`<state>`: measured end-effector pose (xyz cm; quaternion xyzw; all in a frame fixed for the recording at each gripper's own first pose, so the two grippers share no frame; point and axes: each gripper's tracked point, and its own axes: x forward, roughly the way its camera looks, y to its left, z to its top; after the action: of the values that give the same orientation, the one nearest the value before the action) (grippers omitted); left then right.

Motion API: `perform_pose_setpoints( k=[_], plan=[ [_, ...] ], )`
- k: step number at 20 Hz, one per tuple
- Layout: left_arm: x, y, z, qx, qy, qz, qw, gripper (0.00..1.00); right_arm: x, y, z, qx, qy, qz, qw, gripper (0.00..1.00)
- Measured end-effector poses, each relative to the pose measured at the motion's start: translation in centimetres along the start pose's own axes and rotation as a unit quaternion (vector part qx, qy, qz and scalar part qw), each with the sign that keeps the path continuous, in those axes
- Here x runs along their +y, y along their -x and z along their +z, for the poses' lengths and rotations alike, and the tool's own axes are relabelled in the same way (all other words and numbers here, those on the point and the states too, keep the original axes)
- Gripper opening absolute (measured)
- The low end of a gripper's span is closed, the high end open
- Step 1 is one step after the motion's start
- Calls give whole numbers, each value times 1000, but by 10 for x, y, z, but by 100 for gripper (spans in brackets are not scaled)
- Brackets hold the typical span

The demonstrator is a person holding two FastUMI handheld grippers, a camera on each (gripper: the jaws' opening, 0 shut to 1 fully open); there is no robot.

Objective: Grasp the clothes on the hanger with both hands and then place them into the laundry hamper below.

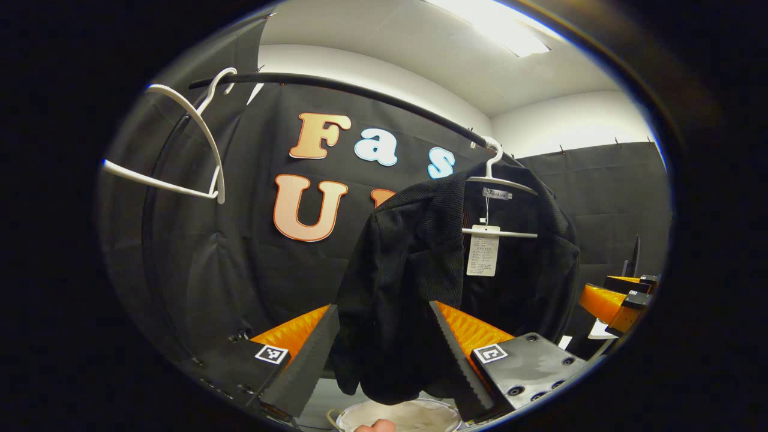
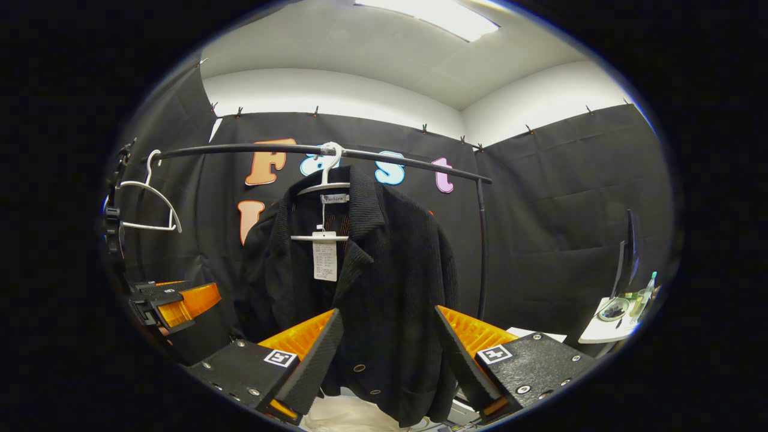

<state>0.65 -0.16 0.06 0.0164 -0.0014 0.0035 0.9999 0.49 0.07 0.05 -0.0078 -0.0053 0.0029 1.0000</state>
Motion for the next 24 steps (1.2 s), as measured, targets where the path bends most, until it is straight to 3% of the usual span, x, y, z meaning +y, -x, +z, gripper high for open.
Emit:
perform_pose_setpoints(
  k=[4,5,7,9,10,15,17,23,24],
  plan=[
    [-2,-3,-1,2,-1,-3,1000,96,6,-1,2,-2,-6,8,1000,94],
    [-3,-5,-2,2,-1,-4,1000,92,7,-3,2,-3,-7,10,1000,94],
    [-4,-8,-2,3,-2,-5,1000,96,9,-5,3,-3,-7,11,1000,94],
    [-5,-10,-1,2,-2,-7,1000,92,12,-7,3,-1,-10,13,1000,94],
    [-5,-12,-1,1,-3,-8,1000,96,14,-8,3,-1,-11,15,1000,94],
    [-11,-18,-2,4,-3,-19,1000,92,28,-16,3,5,-20,33,999,94],
    [-17,-23,-1,3,-2,-28,1000,96,34,-20,6,3,-23,40,999,94],
    [-52,-44,-16,23,-4,-91,996,92,53,-42,-1,28,-29,68,997,94],
    [-57,-48,-19,25,-2,-100,995,92,53,-48,-4,35,-28,69,997,97]
  ],
)
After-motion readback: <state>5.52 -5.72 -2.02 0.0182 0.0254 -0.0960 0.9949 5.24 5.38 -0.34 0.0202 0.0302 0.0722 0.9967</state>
